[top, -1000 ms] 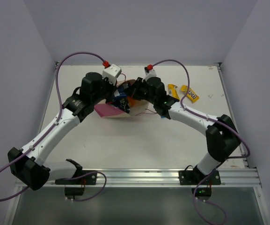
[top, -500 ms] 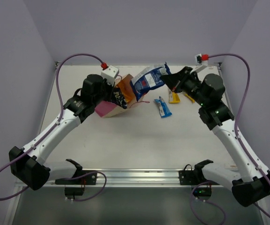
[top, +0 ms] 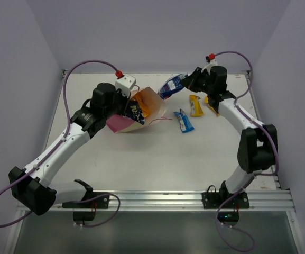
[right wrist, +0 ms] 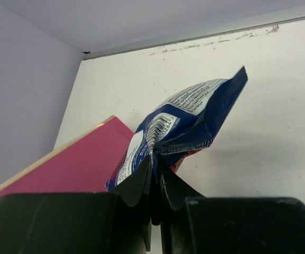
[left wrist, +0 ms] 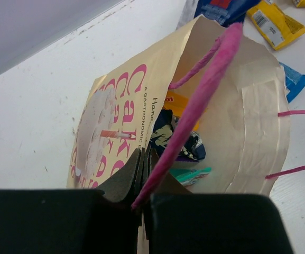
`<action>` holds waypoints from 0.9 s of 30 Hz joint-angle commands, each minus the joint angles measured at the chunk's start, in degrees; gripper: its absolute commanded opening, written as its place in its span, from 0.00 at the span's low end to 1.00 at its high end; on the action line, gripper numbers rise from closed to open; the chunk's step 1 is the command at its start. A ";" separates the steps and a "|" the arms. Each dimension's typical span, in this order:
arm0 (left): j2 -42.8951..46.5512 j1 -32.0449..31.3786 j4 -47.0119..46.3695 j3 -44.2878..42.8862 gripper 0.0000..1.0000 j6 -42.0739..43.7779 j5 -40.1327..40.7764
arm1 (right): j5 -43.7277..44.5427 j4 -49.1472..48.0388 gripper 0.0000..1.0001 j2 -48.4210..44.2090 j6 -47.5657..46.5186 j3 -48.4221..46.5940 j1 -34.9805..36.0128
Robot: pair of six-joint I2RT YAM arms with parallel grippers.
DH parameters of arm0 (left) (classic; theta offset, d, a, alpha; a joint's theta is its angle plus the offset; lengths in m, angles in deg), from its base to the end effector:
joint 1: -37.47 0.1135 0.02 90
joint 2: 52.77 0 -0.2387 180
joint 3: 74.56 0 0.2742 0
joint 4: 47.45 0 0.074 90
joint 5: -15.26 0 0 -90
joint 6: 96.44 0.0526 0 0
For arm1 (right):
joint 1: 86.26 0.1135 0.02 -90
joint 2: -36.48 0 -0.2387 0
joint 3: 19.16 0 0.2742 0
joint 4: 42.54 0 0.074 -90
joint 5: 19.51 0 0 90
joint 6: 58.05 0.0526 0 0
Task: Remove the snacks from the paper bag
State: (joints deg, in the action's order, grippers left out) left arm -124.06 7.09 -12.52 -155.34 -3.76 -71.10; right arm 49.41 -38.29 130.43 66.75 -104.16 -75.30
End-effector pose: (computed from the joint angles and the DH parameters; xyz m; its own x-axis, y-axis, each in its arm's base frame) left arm 0.2847 -0.1631 0.3305 -0.3489 0.2586 -0.9008 0.4721 0.8788 0.0695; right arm 0.4157 0.0998 0.2809 -0.4815 0.4492 -0.7526 -0.3000 0.7223 0.6231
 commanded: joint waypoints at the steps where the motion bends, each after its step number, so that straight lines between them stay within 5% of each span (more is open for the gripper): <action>1: 2.38 0.40 1.45 -2.44 0.00 1.63 -1.71 | -6.24 -9.71 0.10 7.10 0.70 -7.95 0.38; 3: 2.56 0.40 1.54 -2.35 0.00 1.72 -1.97 | -7.83 -9.81 0.32 10.71 0.35 -9.90 0.81; 4: 2.47 0.40 1.54 -2.35 0.00 1.72 -2.32 | -7.75 -8.94 0.51 12.29 -1.22 -10.60 0.99; 10: 1.68 0.40 1.36 -2.35 0.00 1.01 -3.37 | 0.84 3.61 0.86 1.70 -14.73 -4.84 2.04; 18: 1.68 0.31 1.80 -2.53 0.00 0.75 -2.50 | 7.45 1.38 0.86 -21.78 -25.31 10.99 15.04; 27: 1.33 0.31 1.45 -2.88 0.00 0.40 -2.85 | 0.25 -6.64 0.79 -8.89 -26.02 8.82 25.33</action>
State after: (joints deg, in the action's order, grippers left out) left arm -123.31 7.09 -11.17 -155.65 -3.65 -73.70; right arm 50.19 -43.01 116.27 42.62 -93.86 -51.81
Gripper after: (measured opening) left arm 0.034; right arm 0.801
